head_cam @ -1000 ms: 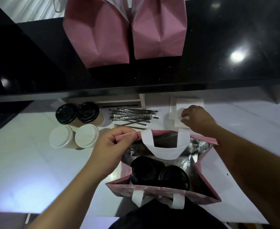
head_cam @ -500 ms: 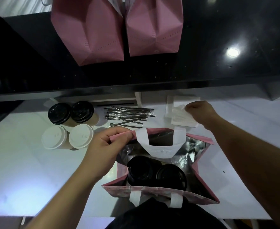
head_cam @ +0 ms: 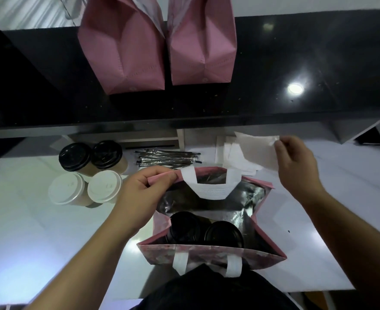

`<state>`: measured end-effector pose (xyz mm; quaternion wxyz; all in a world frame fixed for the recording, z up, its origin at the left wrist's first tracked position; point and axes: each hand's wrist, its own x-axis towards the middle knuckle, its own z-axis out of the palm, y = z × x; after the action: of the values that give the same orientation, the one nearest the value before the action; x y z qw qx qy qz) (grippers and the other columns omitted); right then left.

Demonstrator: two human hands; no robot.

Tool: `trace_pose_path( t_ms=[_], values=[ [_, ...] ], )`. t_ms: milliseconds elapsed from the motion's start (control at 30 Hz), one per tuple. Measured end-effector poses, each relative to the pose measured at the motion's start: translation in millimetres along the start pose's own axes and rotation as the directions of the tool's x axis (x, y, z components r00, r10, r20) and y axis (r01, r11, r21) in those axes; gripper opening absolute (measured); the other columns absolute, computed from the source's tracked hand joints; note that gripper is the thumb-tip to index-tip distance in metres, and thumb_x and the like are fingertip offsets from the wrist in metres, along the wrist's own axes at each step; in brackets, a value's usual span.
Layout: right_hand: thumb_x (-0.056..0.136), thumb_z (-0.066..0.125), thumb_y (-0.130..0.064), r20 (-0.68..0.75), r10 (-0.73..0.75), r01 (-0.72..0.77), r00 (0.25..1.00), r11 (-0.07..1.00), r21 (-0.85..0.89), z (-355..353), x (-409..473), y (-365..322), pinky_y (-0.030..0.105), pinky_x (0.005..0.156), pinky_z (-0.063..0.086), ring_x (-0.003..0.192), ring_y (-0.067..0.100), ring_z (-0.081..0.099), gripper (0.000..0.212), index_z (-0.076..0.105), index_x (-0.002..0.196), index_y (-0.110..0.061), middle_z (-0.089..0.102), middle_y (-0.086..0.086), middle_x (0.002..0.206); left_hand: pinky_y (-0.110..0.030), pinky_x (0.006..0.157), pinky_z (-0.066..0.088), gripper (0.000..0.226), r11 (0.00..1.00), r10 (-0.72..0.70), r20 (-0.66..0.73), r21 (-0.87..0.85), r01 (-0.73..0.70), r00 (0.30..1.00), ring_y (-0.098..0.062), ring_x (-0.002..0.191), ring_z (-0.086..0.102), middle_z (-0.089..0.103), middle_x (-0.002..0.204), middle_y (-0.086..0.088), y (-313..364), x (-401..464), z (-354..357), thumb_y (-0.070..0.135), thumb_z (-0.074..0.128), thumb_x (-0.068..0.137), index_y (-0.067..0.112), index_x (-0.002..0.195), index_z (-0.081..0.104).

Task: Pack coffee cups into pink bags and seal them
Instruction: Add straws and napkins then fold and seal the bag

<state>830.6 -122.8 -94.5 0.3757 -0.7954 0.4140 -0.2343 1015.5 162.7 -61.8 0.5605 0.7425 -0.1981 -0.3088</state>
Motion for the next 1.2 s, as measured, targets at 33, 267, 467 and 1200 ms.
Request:
trace_pose_path(
  t_ms=[33,267,467,1200],
  values=[
    [0.107,0.048,-0.034,-0.016,-0.012,0.013,1.0,1.0,0.024,-10.6,-11.8,-10.2,0.015,0.064,0.045,0.086,0.004,0.057,0.008,0.056,0.107,-0.033,0.059,-0.011,0.101,-0.026,0.07,0.06,0.015,1.0,0.004,-0.005,0.014,-0.004,1.0,-0.017,0.088,0.077,0.08,0.092,0.002,-1.3,0.6,-0.6,0.037,0.069,0.094,0.029,0.097,0.082],
    [0.106,0.045,-0.032,-0.18,-0.192,0.216,0.965,0.968,0.125,-84.1,-70.1,-90.8,0.007,0.062,0.05,0.088,-0.01,0.059,0.013,0.056,0.1,-0.035,0.06,-0.036,0.09,-0.047,0.078,0.064,0.022,0.984,0.118,-0.069,0.14,-0.108,0.991,-0.01,0.087,0.075,0.079,0.089,0.009,-0.8,2.9,2.6,0.054,0.066,0.091,0.038,0.097,0.08],
    [0.097,0.046,-0.042,-0.074,-0.405,0.407,0.911,0.913,0.008,-92.6,-98.3,-136.8,0.014,0.063,0.046,0.083,-0.006,0.059,0.007,0.051,0.098,-0.046,0.059,-0.035,0.09,-0.053,0.082,0.063,0.017,0.976,0.142,-0.06,0.175,-0.129,0.988,-0.014,0.089,0.074,0.078,0.086,0.01,11.6,2.6,7.5,0.046,0.065,0.097,0.038,0.09,0.079],
    [0.101,0.054,-0.024,0.823,-0.007,0.548,0.568,0.749,-0.372,46.3,-130.9,-124.6,0.026,0.078,0.045,0.092,0.019,0.066,0.021,0.072,0.112,-0.021,0.072,0.0,0.105,-0.051,0.07,0.063,0.017,0.957,0.201,-0.032,0.221,-0.189,0.979,-0.003,0.078,0.066,0.072,0.082,0.014,11.7,-1.8,9.6,0.048,0.062,0.097,0.04,0.088,0.074]
  ],
)
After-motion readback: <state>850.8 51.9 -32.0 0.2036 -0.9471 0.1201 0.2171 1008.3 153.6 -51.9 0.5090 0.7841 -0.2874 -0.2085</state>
